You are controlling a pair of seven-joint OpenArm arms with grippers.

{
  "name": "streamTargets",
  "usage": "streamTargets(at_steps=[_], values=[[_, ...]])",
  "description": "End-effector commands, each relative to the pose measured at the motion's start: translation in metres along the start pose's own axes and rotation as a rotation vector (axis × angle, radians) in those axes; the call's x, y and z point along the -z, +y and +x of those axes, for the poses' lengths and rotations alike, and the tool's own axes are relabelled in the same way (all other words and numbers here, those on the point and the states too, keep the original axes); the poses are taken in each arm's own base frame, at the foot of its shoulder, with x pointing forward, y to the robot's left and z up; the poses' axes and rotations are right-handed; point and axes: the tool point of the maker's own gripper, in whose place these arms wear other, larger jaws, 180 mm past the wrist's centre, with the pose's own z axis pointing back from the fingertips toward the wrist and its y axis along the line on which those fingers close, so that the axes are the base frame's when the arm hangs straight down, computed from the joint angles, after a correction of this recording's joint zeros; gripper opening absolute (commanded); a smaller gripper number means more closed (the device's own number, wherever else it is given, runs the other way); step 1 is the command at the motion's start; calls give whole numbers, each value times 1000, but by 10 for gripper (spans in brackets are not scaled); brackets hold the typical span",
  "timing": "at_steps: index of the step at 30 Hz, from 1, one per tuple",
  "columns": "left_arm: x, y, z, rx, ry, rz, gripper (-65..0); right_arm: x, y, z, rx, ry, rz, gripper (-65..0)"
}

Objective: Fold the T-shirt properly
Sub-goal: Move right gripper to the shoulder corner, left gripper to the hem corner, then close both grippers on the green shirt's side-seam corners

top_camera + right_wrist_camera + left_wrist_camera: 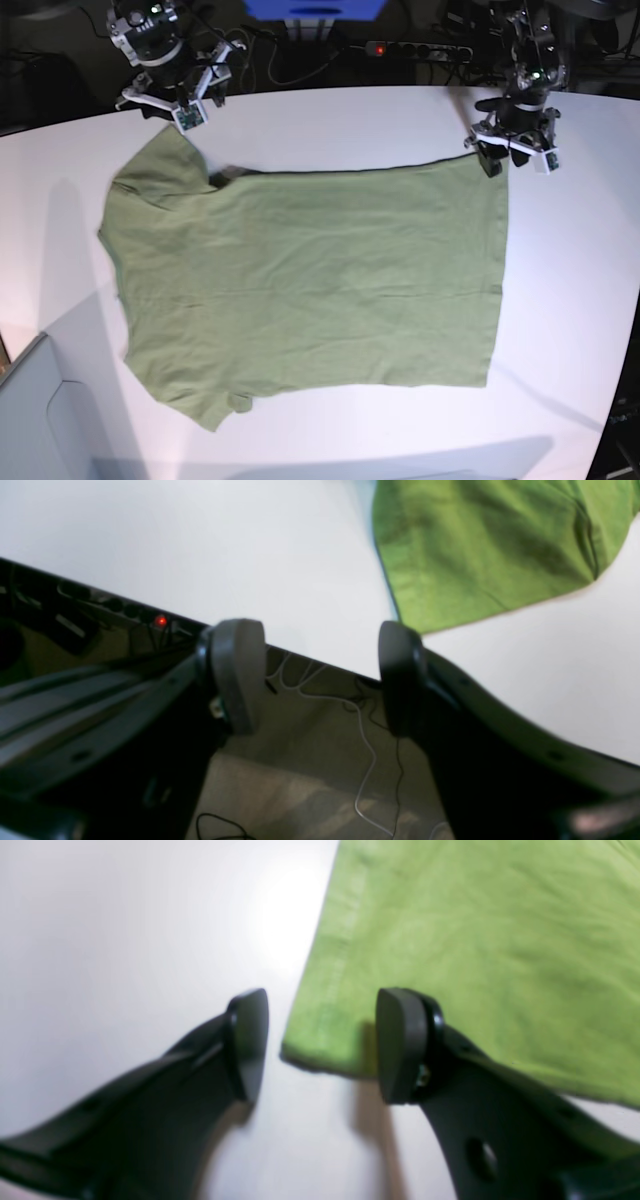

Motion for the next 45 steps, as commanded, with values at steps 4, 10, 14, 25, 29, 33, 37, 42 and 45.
streamTargets(at_steps=[4, 10, 14, 25, 29, 33, 37, 42, 45], values=[[-6, 4, -3, 4, -3, 6, -322, -3, -3, 6, -11, -25, -3, -304], [-10, 7, -11, 7, 16, 10, -324, -2, -5, 11, -13, -38, -8, -308], [-9, 8, -13, 5, 22, 13, -324, 0, -10, 19, -15, -59, -22, -304], [-7, -7, -20, 16, 42, -26, -568, 3, -41, 43, -8, -125, -107, -302], [-7, -7, -20, 11, 41, -25, -650, 2, -66, 60, -2, -167, -172, -302], [-7, -6, -21, 12, 41, -23, -650, 2, -90, 62, 15, -171, -233, -259], [-7, -5, -20, 13, 41, -21, -650, 3, -99, 57, 24, -157, -256, -250], [-7, -6, -21, 14, 42, -23, -650, 18, -96, 33, 37, -82, -235, -252], [-7, -7, -21, 14, 43, -25, -650, 29, -89, 17, 71, -37, -215, -252]])
